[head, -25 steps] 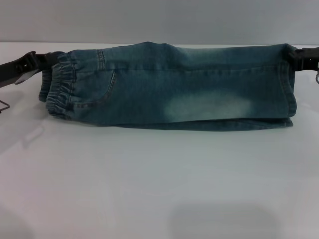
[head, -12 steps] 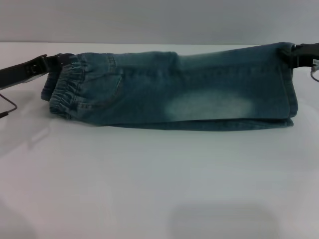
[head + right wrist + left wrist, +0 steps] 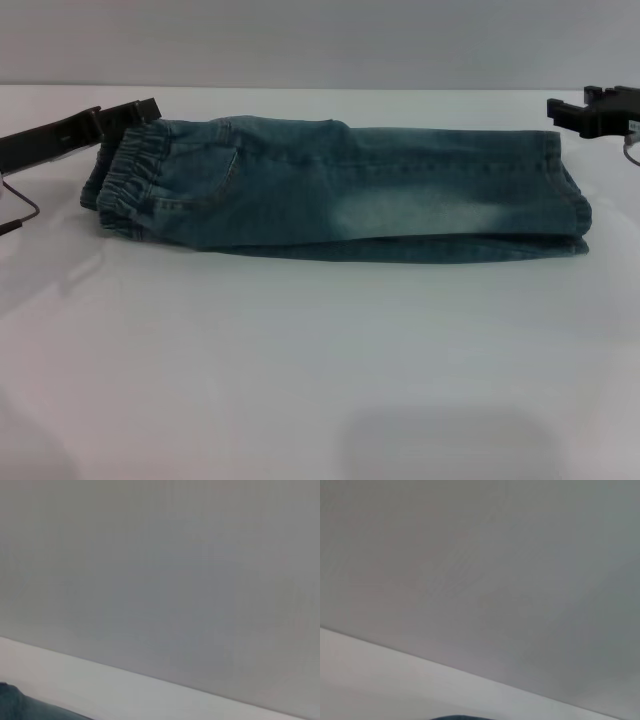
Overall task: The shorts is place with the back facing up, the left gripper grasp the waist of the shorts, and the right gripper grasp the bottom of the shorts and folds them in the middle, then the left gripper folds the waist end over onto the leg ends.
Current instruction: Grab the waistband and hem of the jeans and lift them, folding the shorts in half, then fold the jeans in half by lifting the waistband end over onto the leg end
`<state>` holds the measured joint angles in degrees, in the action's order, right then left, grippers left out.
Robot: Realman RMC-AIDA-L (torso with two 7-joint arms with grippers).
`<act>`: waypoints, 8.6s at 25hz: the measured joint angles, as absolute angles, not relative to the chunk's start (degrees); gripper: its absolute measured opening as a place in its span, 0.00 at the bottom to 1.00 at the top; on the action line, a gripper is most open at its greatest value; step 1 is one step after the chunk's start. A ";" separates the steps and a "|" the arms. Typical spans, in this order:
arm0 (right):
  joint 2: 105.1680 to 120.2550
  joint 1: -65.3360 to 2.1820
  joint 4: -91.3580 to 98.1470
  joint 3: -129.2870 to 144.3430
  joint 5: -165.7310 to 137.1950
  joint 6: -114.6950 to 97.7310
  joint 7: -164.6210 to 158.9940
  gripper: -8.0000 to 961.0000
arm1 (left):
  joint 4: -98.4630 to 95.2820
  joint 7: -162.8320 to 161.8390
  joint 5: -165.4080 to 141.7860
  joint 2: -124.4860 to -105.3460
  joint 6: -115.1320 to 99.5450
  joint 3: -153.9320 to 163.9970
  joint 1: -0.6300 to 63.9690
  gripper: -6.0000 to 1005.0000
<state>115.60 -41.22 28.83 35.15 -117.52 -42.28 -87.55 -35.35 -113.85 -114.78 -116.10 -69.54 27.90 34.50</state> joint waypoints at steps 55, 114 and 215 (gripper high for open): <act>117.67 -38.52 29.70 34.57 -116.02 -47.11 -87.54 0.58 | -29.21 -81.04 -109.67 -117.76 -54.83 32.18 27.74 0.84; 118.20 -37.71 30.85 34.54 -112.31 -46.99 -86.80 0.58 | -29.57 -80.91 -109.81 -117.60 -61.87 34.19 27.70 0.08; 118.64 -29.09 31.43 52.46 -70.83 -39.64 -73.32 0.57 | -37.07 -84.65 -82.66 -118.36 -76.61 56.96 39.62 0.07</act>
